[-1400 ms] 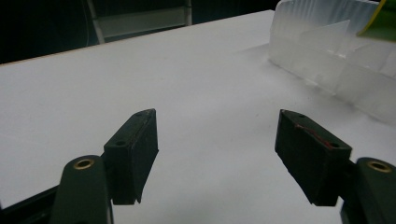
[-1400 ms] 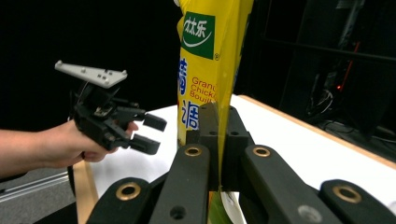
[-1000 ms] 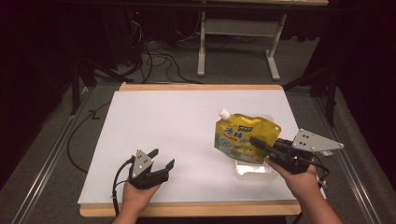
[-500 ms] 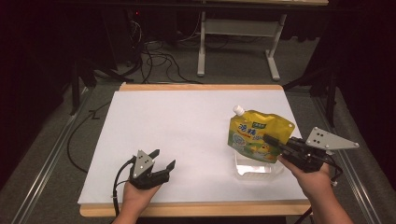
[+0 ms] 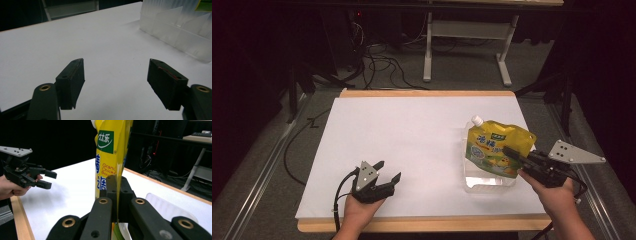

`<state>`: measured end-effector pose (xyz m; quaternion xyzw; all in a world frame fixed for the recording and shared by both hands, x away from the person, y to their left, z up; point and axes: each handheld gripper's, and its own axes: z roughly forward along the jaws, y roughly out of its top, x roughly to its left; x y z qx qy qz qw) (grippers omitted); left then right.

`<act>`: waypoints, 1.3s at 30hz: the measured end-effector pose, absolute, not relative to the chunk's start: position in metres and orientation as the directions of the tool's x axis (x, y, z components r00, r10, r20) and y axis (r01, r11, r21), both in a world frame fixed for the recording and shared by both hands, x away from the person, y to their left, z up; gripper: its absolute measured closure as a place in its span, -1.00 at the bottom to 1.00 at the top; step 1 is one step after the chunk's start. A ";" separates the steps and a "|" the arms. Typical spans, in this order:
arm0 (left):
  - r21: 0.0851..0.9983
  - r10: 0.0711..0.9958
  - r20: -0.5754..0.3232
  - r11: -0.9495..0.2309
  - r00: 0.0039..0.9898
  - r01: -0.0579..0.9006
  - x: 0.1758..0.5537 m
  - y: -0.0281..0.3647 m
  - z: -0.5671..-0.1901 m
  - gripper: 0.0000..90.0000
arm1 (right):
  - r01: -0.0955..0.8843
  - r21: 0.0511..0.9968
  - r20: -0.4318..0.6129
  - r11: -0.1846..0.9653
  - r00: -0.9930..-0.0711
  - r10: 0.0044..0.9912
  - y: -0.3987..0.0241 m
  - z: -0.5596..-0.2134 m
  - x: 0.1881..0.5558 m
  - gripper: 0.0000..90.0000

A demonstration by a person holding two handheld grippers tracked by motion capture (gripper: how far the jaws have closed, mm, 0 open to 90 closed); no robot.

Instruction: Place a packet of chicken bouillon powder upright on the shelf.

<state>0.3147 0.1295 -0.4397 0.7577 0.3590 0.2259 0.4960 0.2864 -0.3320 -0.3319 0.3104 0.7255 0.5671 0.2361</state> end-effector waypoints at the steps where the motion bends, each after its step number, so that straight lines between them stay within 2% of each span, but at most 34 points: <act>1: 0.914 0.767 -0.016 -0.250 0.641 0.321 0.315 0.129 -0.440 -0.32 | 0.185 0.970 0.014 0.159 -0.695 0.719 -0.332 -0.335 0.286 1.00; 39: 0.913 0.766 -0.015 -0.252 0.642 0.321 0.314 0.128 -0.441 -0.33 | 0.271 0.949 0.051 0.164 -0.641 0.766 -0.326 -0.384 0.293 1.00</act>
